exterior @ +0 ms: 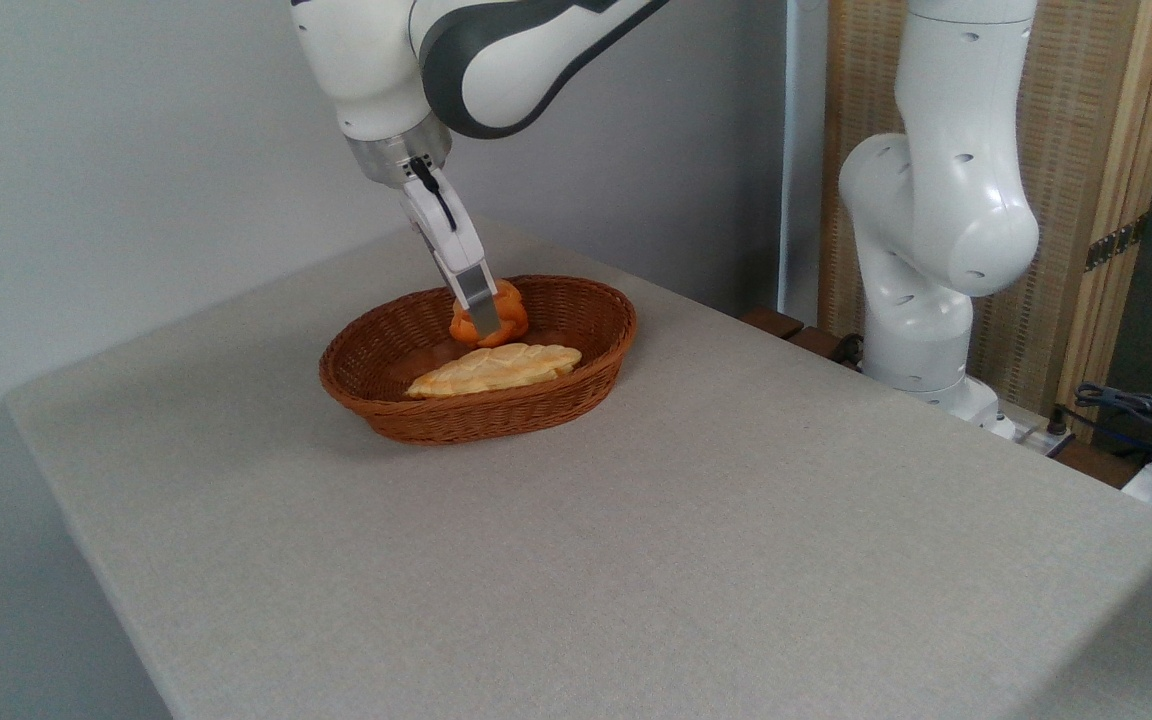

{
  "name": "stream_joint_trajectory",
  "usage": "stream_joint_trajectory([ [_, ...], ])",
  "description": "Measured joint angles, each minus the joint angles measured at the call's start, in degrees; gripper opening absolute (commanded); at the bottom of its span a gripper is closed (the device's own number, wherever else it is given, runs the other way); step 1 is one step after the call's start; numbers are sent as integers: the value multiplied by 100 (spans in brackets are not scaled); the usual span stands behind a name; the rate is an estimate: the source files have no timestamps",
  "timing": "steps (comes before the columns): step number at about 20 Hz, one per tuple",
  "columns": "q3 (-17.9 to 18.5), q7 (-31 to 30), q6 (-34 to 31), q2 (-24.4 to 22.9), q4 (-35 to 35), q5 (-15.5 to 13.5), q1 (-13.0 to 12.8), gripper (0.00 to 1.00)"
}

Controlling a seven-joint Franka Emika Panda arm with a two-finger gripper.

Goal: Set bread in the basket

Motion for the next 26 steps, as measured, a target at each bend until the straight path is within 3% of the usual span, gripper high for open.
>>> stream_joint_trajectory([
  [4, 114, 0, 3, -46, 131, 17, 35, 100],
  [11, 847, 6, 10, -240, 684, 835, 117, 100],
  [19, 1412, 183, 15, -251, 959, 1303, 131, 100],
  [26, 1762, 435, 15, -250, 1053, 1400, 132, 100],
])
